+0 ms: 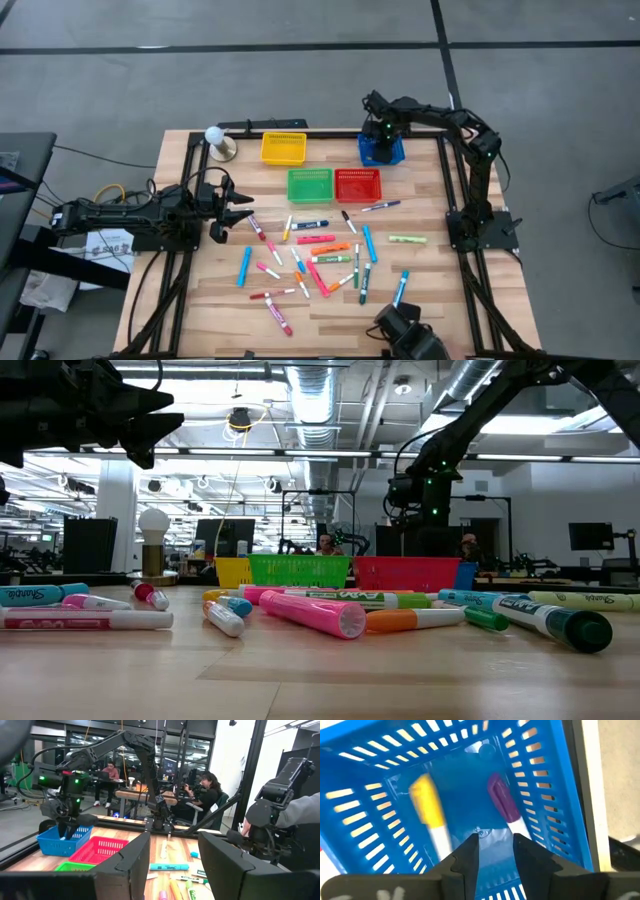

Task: Pick & Place Markers
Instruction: Put the black highlighter into the blue bin

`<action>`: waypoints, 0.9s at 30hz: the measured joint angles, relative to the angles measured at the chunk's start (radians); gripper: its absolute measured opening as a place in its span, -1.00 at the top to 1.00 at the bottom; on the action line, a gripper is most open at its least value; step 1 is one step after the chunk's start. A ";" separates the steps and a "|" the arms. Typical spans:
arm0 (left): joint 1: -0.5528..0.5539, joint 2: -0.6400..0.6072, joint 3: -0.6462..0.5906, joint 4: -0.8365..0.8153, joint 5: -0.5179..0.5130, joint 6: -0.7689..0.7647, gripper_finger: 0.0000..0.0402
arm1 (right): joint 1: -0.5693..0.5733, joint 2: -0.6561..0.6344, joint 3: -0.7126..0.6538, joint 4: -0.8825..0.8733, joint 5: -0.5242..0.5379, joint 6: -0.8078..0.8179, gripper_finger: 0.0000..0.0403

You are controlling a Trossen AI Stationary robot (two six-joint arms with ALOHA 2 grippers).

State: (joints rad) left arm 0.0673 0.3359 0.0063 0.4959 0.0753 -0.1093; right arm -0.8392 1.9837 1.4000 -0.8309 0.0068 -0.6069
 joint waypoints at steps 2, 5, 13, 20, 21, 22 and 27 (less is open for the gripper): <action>0.000 0.000 0.000 0.000 0.000 0.000 0.17 | 0.009 -0.008 0.000 -0.014 0.040 0.028 0.45; 0.000 0.000 0.000 0.000 0.000 0.000 0.17 | 0.024 -0.042 0.000 -0.036 0.052 0.038 0.47; 0.000 0.000 0.000 0.000 0.000 0.000 0.17 | 0.075 -0.252 0.001 -0.036 0.021 0.143 0.50; 0.000 0.000 0.000 0.002 0.000 0.000 0.17 | 0.137 -0.430 0.001 -0.051 -0.042 0.266 0.50; 0.000 0.000 0.000 0.002 0.000 0.000 0.17 | 0.149 -0.449 0.001 -0.060 -0.042 0.275 0.50; 0.000 0.000 0.000 0.003 0.000 0.000 0.17 | 0.161 -0.467 0.001 -0.070 -0.047 0.285 0.50; 0.000 0.000 0.000 0.004 0.000 0.000 0.17 | 0.227 -0.546 0.001 -0.122 -0.112 0.339 0.50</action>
State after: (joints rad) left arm 0.0669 0.3356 0.0062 0.5000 0.0750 -0.1090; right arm -0.6124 1.4373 1.4014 -0.9534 -0.1056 -0.2679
